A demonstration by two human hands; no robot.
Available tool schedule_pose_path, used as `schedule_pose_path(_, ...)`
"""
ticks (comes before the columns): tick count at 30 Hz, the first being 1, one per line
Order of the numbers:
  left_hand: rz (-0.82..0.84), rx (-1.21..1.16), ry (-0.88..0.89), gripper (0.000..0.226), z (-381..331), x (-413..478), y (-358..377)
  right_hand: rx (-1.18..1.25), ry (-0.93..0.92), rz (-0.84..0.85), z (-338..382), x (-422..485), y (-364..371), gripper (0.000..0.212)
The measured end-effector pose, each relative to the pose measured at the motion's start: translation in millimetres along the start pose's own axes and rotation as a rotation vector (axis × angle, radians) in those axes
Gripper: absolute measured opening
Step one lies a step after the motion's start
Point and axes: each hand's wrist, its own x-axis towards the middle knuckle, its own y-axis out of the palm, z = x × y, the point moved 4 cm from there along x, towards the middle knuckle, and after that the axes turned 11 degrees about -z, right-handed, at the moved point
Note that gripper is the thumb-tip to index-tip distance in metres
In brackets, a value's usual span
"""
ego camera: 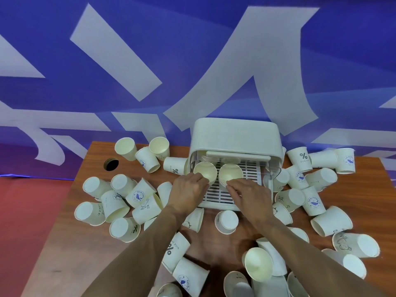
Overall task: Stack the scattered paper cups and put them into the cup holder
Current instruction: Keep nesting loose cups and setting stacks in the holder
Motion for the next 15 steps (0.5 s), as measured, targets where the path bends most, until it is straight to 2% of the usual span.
schedule_pose_path(8,0.048,0.016,-0.003,0.014,1,0,1,-0.051,0.04,0.075,1,11,10,0.018)
schedule_pose_path(12,0.077,0.018,-0.055,0.013,-2,4,-2,-0.051,0.072,0.174,2,12,10,0.024)
schedule_pose_path(15,0.023,-0.009,-0.006,0.011,-10,5,-14,-0.04,0.082,0.124,3,12,-9,0.026)
